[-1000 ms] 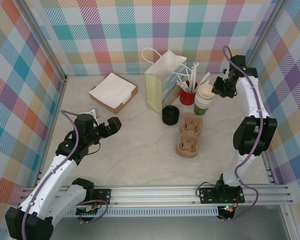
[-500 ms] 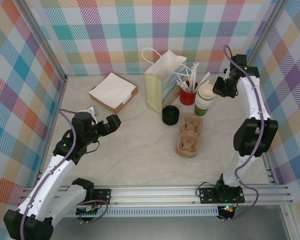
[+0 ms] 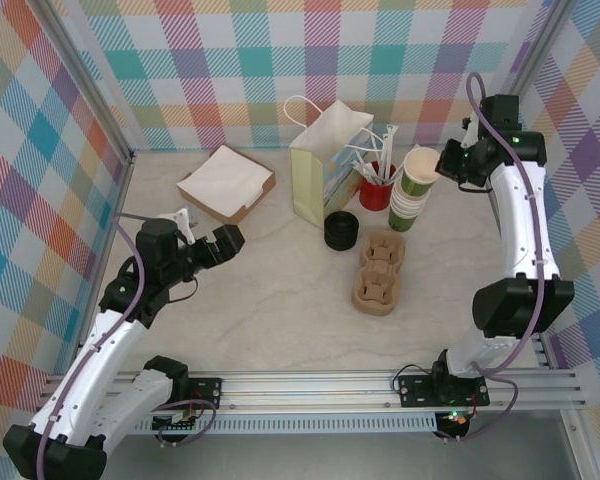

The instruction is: Pack the takeout coffee

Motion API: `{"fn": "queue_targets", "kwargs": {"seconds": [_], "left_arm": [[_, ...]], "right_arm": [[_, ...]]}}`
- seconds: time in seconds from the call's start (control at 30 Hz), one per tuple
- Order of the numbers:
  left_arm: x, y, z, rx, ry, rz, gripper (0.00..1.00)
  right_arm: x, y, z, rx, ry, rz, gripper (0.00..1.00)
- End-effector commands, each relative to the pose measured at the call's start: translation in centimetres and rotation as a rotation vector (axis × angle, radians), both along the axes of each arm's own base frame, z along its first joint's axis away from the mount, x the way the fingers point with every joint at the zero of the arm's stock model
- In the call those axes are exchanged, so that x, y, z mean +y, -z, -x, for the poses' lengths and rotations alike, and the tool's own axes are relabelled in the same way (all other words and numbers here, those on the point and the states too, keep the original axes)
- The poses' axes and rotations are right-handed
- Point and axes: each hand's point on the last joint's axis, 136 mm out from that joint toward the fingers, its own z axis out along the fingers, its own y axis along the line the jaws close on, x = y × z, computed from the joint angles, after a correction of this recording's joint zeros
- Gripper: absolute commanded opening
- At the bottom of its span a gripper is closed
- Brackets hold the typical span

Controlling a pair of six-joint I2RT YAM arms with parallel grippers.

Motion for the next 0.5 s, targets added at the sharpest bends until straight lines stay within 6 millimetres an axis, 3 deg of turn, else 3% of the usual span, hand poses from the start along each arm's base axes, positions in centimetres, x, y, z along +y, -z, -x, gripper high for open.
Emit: {"fn": "queue_targets", "kwargs": {"seconds": [0.0,0.23,0.33,0.47], "left_arm": [[-0.9,-3.0,0.4,-0.067,0.055,0.065,1.0],[-1.5,-3.8,0.6,-0.072,0.093,0.084,1.0],[-1.6,-3.9,0.7,-0.074,0.099,0.09,1.0],[-1.6,-3.9,0.7,-0.075,0.099,0.095,1.0]], "right_arm": [[1.2,-3.1,2.3,-0.059,-0.034,0.007,0.05],[5.0,-5.4,5.8,-0.108,-0.11,-0.06,0.05],[7.5,-4.8,7.2,-0.091,-0.159,-0.102,0.04],[11.8,-2.6,9.0,-0.046,-0.242,-0.171,0.04]]}}
